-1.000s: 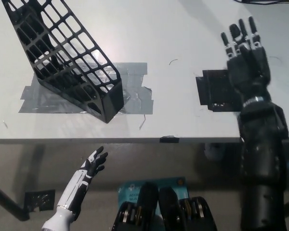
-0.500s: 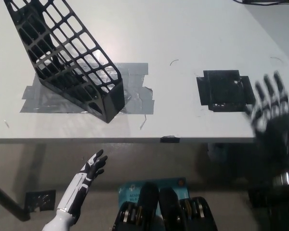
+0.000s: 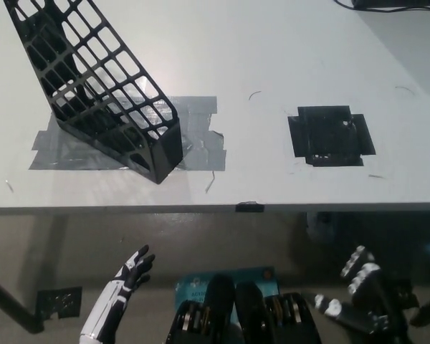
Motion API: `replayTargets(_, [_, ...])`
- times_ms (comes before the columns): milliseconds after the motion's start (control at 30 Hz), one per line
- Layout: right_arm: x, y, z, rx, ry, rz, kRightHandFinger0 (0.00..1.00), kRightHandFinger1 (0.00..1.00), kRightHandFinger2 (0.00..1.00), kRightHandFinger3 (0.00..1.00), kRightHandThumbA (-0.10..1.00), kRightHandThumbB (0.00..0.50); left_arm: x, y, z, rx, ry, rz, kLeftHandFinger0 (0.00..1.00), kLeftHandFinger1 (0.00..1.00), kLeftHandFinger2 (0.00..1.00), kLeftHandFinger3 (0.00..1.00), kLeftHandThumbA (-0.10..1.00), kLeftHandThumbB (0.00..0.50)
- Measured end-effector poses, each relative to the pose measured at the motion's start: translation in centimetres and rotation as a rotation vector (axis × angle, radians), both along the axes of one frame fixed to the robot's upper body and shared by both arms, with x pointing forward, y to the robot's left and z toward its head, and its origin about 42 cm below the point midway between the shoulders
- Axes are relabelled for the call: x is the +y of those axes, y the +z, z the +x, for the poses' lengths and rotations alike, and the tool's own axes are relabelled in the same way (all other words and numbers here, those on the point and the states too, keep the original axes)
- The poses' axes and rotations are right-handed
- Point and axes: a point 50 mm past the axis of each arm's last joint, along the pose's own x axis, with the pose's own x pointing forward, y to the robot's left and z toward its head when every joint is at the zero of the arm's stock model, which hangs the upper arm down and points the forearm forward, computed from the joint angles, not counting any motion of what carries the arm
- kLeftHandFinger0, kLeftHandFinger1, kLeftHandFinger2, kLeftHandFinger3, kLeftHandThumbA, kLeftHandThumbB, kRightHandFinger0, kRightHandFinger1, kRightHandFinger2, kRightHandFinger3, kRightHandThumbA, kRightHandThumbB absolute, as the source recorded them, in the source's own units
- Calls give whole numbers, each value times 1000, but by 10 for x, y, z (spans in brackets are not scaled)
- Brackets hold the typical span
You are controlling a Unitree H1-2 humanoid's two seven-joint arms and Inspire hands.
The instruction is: A shelf with a book inside it is placed on the center of the desk infront of the robot. The robot uses its right hand to grab the book, take it out and hand it to a person.
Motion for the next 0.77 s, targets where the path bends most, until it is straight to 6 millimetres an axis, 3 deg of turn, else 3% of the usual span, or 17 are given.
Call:
replayTargets(67, [3,-2,-1,-6,30,-41,1000,1000,1000,1000,1000,394,1,0,-2,-4,4,0,1000,1000,1000,1000,1000,287])
replayTargets(200, [5,-6,-2,-19,76,-115,1000,1000,1000,1000,1000,366,4,0,-3,-19,11,1,1000,1000,1000,1000,1000,298])
replayTargets(400, [7,-6,0,-35,106,-164,1000,1000,1000,1000,1000,393,6,2,-2,-29,23,1,1000,1000,1000,1000,1000,303])
replayTargets(767, [10,-1,6,-64,130,-195,1000,1000,1000,1000,1000,342,7,3,0,-37,34,-4,1000,1000,1000,1000,1000,297])
